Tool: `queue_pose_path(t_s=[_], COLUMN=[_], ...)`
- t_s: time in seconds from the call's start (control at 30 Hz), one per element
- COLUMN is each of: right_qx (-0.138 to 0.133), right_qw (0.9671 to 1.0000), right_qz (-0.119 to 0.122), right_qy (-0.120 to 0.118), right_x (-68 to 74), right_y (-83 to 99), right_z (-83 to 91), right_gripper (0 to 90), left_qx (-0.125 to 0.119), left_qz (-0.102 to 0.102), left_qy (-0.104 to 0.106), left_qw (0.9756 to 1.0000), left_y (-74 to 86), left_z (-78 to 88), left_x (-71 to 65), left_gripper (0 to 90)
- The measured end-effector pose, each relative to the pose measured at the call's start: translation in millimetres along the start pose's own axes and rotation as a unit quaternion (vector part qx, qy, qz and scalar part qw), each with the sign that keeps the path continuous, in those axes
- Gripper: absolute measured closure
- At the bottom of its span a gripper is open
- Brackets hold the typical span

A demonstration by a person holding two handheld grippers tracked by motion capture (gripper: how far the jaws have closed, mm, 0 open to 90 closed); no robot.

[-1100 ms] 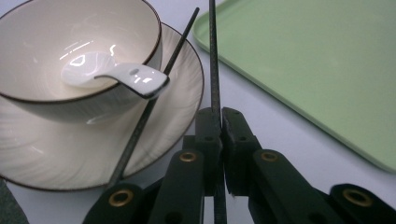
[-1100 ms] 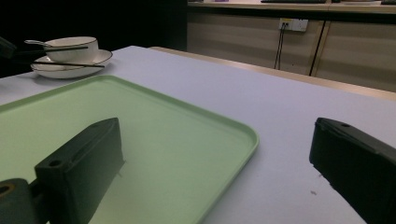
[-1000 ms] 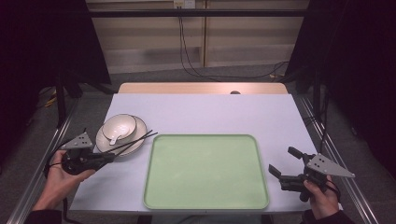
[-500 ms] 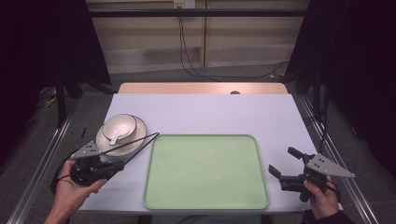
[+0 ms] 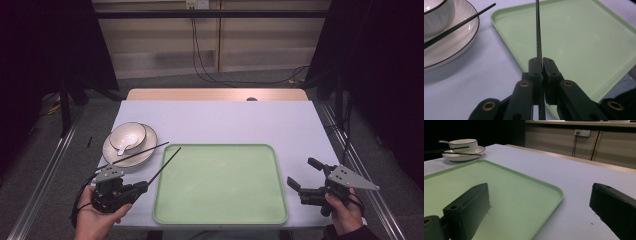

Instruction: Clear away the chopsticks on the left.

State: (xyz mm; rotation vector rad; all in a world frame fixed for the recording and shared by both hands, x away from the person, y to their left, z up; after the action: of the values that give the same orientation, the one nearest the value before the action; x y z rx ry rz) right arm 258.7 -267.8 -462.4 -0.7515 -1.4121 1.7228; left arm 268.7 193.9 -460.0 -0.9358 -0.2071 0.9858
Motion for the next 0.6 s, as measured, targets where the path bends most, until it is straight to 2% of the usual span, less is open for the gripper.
queue_pose_path(t_s=[0.03, 0.2, 0.23, 0.27, 0.3, 0.5, 0.6], right_qx=[-0.002, -0.005, -0.005, -0.004, -0.005, -0.003, -0.002], right_qw=[1.0, 1.0, 1.0, 1.0, 1.0, 1.0, 1.0], right_qz=[-0.008, -0.005, -0.006, -0.006, -0.007, -0.008, -0.006], right_qy=[0.0, 0.001, 0.0, -0.001, 0.0, -0.004, -0.003], right_x=[1.6, 0.7, 0.9, 1.0, 1.0, 2.1, 1.9], right_y=[-0.5, -0.9, -0.9, -0.9, -0.9, -0.5, -0.5], right_z=[-0.2, -0.4, -0.4, -0.3, -0.4, -0.2, -0.2], right_gripper=[2.4, 2.4, 2.4, 2.5, 2.6, 3.0, 3.0], left_qx=[-0.001, 0.021, 0.027, 0.039, 0.042, 0.039, 0.04], left_qz=[0.007, 0.04, 0.048, 0.058, 0.061, 0.084, 0.101], left_qy=[-0.007, -0.03, -0.031, -0.042, -0.047, -0.076, -0.088], left_qw=[0.9999, 0.9985, 0.998, 0.9967, 0.9962, 0.9928, 0.9902], left_y=[-0.1, 7.1, 9.0, 11.2, 12.2, 6.8, 6.3], left_z=[-3.2, -19.7, -23.1, -25.8, -28.0, -40.7, -50.9], left_x=[-0.9, 0.7, 0.7, 1.4, 1.3, 0.9, -2.7], left_gripper=[86.0, 86.0, 86.0, 86.0, 86.0, 86.0, 86.0])
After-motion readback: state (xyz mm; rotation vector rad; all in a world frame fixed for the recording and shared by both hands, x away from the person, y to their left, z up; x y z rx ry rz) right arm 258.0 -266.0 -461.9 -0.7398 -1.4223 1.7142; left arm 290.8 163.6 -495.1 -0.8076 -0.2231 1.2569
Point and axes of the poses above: each handheld gripper's, and its own axes: z roughly backward along the jaws, y roughly out of its underside, x roughly to its left, the point moved 8 cm from there along -z, roughly forward along the jaws, and after that the axes turned 2 degrees about -x, right-handed, at the moved point
